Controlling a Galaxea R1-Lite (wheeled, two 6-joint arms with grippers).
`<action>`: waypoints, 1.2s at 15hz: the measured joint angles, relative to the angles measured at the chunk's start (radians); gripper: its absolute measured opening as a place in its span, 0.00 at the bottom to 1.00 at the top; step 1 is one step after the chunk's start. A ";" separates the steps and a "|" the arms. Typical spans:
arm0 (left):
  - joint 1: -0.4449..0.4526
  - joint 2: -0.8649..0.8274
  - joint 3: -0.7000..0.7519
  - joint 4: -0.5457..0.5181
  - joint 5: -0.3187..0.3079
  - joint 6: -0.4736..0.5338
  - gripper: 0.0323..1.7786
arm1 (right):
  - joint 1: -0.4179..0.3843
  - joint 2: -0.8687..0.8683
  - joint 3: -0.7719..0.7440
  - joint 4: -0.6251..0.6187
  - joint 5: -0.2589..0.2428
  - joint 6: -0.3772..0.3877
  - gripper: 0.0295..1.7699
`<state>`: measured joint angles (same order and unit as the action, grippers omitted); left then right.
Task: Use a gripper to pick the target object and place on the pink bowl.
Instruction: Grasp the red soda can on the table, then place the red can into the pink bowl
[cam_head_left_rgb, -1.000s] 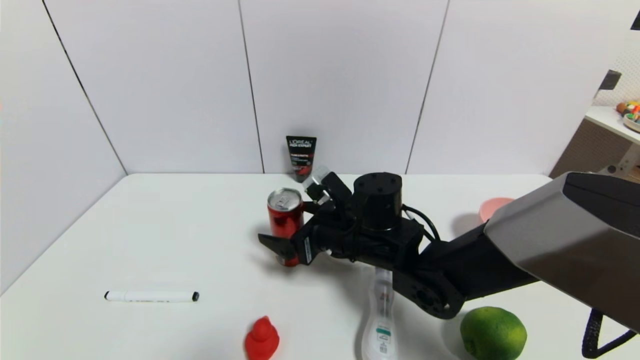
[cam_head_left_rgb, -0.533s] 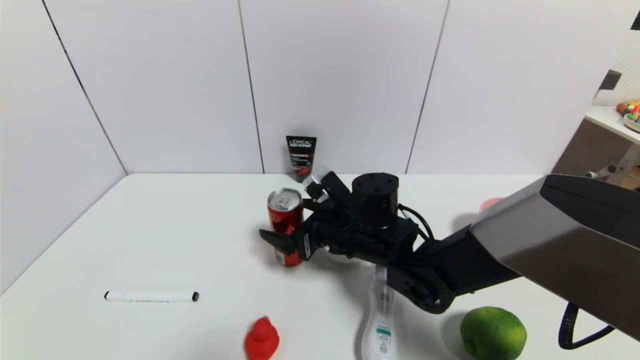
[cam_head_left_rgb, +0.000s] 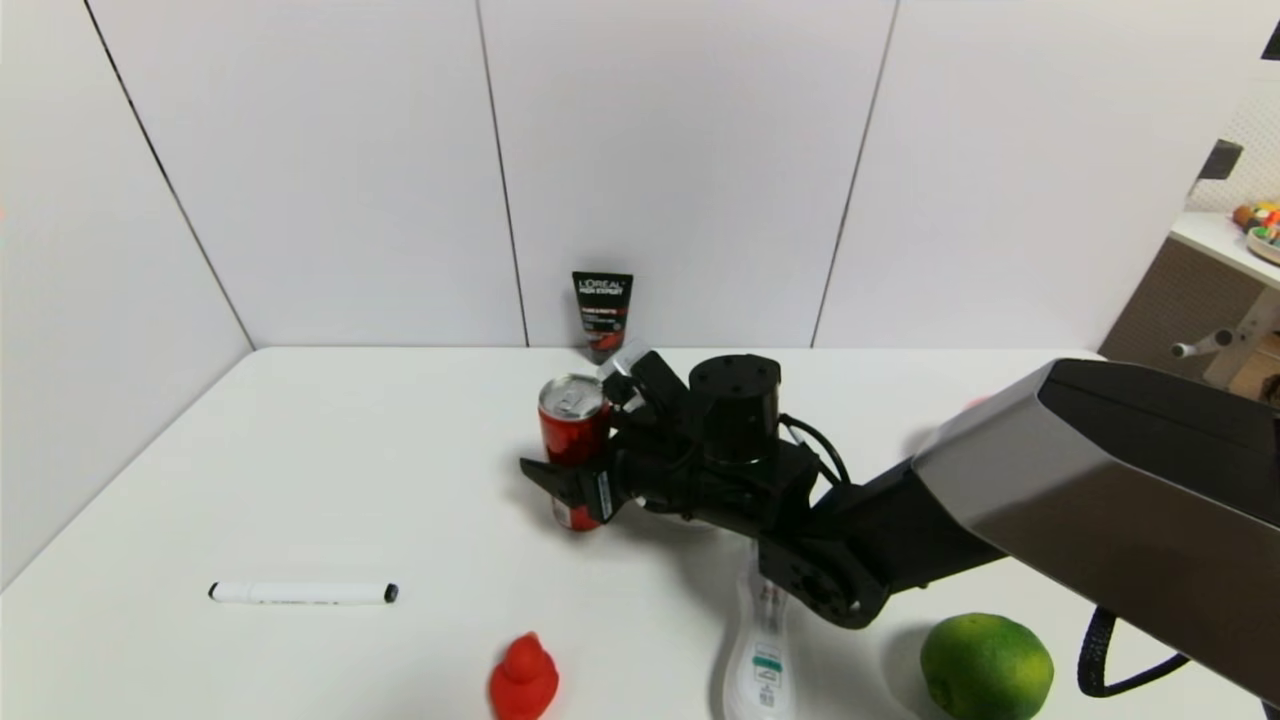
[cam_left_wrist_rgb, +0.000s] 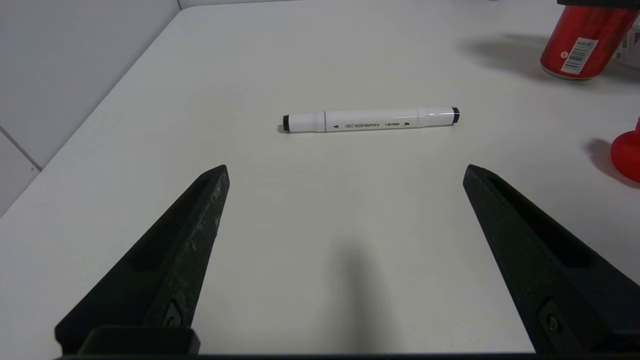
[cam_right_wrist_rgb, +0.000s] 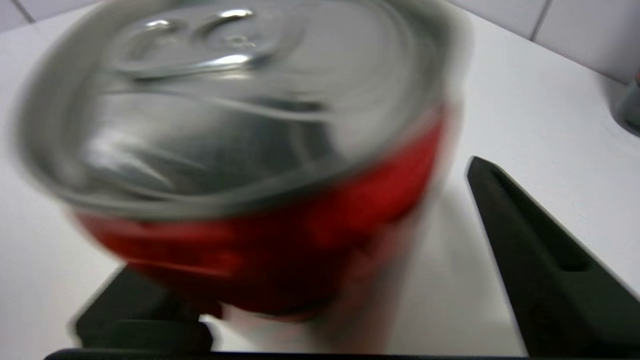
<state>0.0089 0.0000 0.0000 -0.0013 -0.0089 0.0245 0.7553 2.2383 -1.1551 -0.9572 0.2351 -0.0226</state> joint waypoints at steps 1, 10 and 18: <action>0.000 0.000 0.000 0.000 0.000 0.000 0.95 | 0.000 0.002 -0.002 0.001 0.001 0.000 0.73; 0.000 0.000 0.000 0.000 0.000 0.000 0.95 | 0.005 -0.006 -0.001 0.009 0.004 0.000 0.55; 0.000 0.000 0.000 0.000 0.000 0.000 0.95 | -0.004 -0.140 -0.006 0.114 0.003 0.009 0.55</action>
<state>0.0089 0.0000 0.0000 -0.0013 -0.0091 0.0245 0.7513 2.0985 -1.1606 -0.8436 0.2385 -0.0138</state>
